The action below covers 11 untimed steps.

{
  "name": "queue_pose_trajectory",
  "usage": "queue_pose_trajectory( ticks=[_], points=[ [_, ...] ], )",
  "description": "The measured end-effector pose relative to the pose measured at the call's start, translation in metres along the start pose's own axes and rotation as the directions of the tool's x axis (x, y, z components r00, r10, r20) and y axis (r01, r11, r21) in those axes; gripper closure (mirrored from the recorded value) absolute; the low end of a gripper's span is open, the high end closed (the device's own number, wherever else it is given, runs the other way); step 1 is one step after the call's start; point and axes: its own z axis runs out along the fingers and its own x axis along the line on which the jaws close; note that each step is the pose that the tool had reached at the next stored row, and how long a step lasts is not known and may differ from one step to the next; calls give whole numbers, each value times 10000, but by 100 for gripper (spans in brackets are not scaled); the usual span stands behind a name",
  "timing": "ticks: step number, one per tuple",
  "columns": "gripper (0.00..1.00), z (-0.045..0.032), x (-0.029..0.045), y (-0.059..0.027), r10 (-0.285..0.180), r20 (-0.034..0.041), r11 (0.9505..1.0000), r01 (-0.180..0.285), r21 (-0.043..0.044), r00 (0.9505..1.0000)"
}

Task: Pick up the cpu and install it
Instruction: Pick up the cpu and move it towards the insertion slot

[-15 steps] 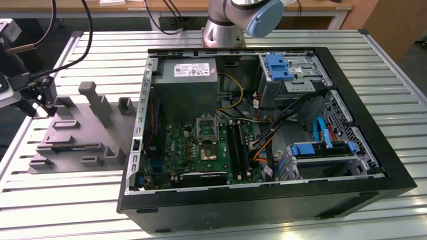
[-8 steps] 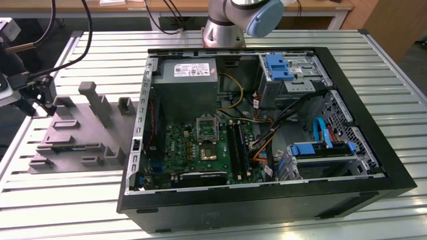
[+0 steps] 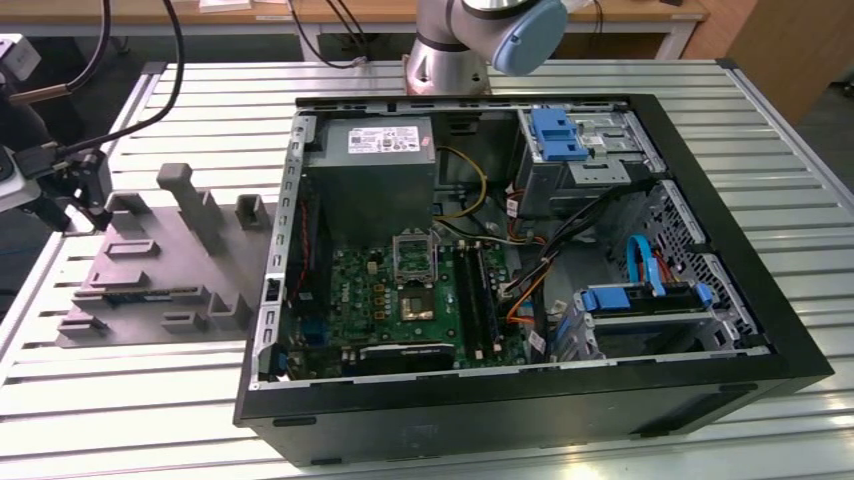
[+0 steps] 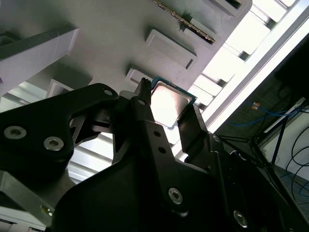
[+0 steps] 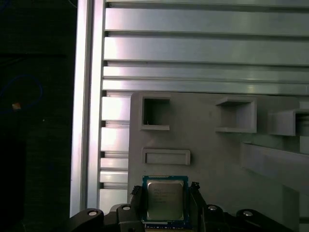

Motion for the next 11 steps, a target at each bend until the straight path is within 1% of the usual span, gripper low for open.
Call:
queue_pose_trajectory(
  ticks=[11],
  points=[
    [53,-43,0,2,0,2,10000,0,-1,10000]
  ],
)
